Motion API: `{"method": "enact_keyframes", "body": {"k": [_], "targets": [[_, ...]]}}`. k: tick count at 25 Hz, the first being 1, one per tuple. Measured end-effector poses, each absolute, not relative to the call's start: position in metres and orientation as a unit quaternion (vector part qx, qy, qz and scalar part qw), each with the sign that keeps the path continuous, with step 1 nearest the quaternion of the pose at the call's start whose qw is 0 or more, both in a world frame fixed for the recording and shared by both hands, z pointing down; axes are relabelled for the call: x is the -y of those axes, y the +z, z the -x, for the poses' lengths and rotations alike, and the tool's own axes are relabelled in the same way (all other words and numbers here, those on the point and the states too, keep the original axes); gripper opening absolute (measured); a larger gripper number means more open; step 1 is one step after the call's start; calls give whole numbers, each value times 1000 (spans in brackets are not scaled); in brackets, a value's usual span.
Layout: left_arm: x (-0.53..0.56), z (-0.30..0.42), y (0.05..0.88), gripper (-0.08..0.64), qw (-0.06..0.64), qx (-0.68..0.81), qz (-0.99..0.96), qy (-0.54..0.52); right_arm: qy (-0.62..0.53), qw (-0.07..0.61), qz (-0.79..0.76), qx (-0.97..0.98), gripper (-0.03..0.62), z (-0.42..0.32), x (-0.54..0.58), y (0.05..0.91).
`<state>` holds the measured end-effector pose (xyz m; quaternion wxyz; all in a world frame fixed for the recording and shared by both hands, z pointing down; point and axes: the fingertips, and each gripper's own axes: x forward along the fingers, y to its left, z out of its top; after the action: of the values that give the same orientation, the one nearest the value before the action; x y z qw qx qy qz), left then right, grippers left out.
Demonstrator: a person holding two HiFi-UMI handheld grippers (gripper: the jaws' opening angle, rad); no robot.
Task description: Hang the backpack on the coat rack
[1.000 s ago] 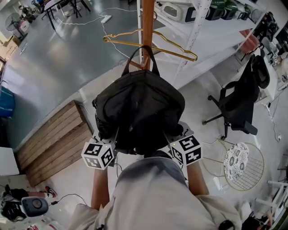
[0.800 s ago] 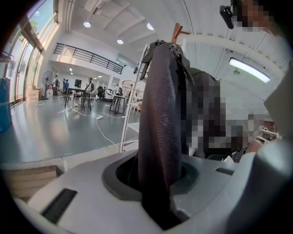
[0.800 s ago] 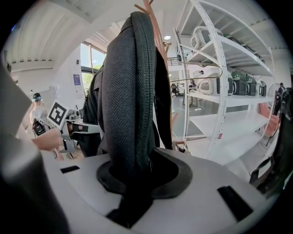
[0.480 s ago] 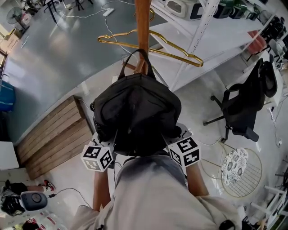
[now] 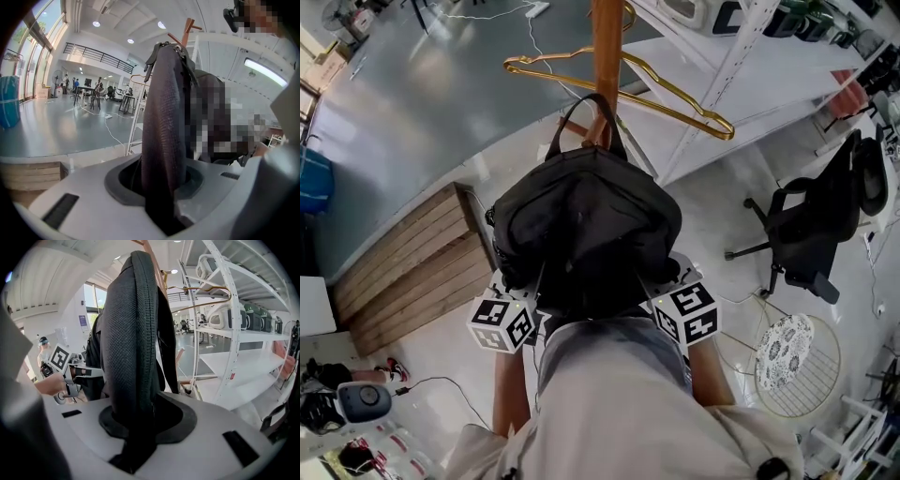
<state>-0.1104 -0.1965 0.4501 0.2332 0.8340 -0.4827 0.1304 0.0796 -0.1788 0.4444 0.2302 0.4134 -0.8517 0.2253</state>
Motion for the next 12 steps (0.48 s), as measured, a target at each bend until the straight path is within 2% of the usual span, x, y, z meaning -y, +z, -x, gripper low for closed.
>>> {"method": "enact_keyframes", "body": {"k": [12], "targets": [[199,113,462,98,246,477,-831,145,246,238,-416,842,94,-76,179,456]]}}
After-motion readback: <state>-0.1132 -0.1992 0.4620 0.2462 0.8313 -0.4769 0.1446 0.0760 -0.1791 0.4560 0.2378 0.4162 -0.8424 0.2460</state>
